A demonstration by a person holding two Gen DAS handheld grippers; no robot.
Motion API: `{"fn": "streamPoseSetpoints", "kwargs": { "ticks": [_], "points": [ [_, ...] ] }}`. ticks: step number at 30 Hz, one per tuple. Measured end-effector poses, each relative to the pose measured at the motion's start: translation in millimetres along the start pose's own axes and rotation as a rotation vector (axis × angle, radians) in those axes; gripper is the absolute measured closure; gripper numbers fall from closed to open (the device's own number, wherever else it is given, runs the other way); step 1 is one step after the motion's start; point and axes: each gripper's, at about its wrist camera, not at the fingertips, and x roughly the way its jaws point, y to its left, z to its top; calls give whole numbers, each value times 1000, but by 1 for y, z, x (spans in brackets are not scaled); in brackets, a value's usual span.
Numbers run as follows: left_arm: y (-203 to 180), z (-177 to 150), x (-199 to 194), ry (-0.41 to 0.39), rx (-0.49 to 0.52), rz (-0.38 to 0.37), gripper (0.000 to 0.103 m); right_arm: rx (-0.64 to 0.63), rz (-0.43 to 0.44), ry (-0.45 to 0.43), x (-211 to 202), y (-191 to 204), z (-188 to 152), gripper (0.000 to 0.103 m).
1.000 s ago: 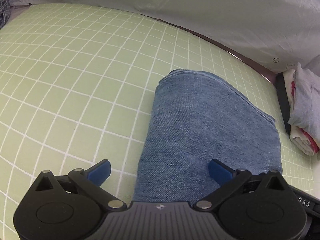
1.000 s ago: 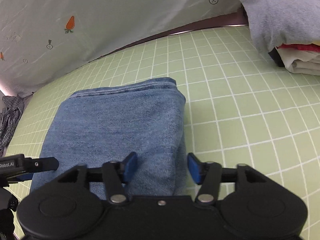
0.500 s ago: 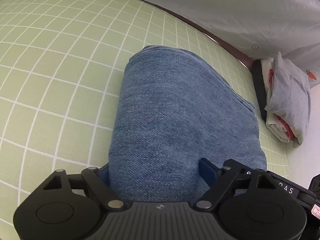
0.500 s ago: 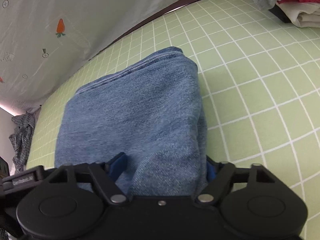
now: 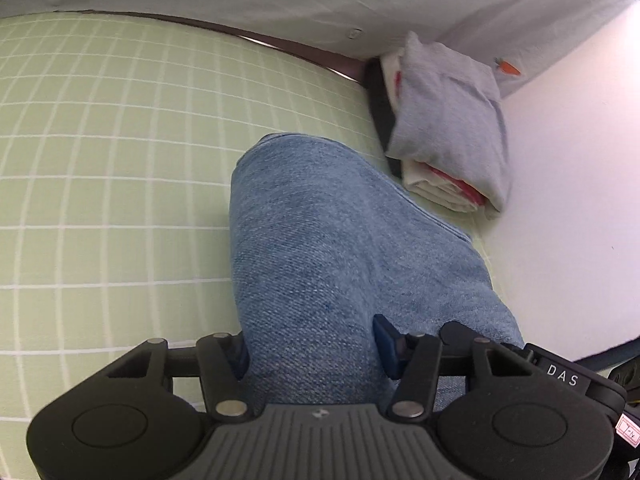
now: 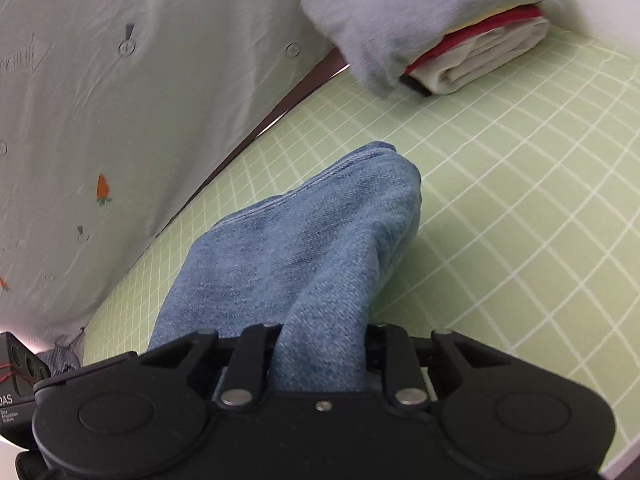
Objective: Fold clothes
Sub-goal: 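Grasp the folded jeans with both grippers and carry them onto the clothes stack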
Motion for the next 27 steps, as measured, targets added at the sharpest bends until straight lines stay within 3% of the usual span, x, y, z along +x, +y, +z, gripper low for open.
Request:
{"fn": "streamPoseSetpoints", "kwargs": {
  "ticks": [3, 7, 10, 16, 21, 25, 27],
  "points": [
    [-48, 8, 23, 3, 60, -40, 46, -17, -44, -76, -29, -21, 20, 83],
    [-115, 25, 50, -53, 117, -81, 46, -45, -69, -182, -64, -54, 57, 83],
    [-165, 43, 68, -112, 138, -104, 46, -83, -51, -253, -82, -77, 102, 83],
    [-246, 112, 110, -247, 176, -132, 46, -157, 25, -391, -92, -113, 210, 83],
    [-271, 191, 153, -363, 185, -94, 46, -192, 116, -448, -57, -127, 304, 83],
    [-256, 247, 210, -417, 175, -17, 40, -215, 142, -462, 16, -128, 370, 82],
    [-243, 271, 235, -438, 155, -18, 35, -223, 132, -477, 62, -130, 399, 80]
  ]
}}
